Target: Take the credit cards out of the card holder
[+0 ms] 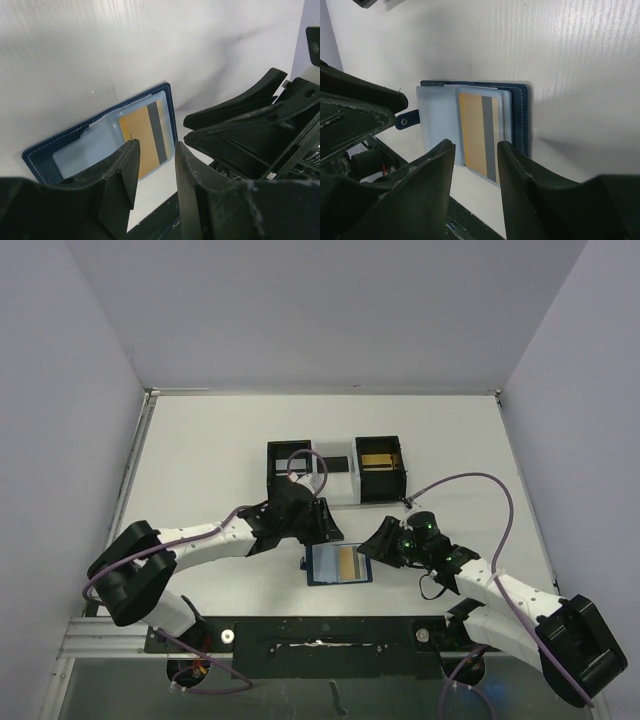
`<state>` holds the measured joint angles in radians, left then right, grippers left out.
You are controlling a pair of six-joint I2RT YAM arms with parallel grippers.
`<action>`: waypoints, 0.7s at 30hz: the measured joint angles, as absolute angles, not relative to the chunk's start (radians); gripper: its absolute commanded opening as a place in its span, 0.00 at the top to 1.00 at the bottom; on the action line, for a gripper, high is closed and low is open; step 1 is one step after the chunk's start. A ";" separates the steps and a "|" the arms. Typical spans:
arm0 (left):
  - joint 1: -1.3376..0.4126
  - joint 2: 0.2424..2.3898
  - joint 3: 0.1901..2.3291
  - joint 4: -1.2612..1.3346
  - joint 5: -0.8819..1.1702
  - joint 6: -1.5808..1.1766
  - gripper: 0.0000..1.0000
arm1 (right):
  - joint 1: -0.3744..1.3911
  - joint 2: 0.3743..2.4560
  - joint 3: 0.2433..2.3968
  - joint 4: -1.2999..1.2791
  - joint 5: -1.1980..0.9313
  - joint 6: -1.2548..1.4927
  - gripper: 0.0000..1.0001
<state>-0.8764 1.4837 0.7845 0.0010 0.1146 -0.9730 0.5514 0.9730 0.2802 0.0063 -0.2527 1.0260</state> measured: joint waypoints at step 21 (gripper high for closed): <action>-0.898 1.631 0.723 0.121 0.184 -1.040 0.74 | 0.578 1.158 0.286 0.104 -0.270 1.029 0.71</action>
<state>-0.8982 1.6314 0.7235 0.1211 0.1837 -1.0397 0.5777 1.1580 0.2855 0.1040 -0.2703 1.0286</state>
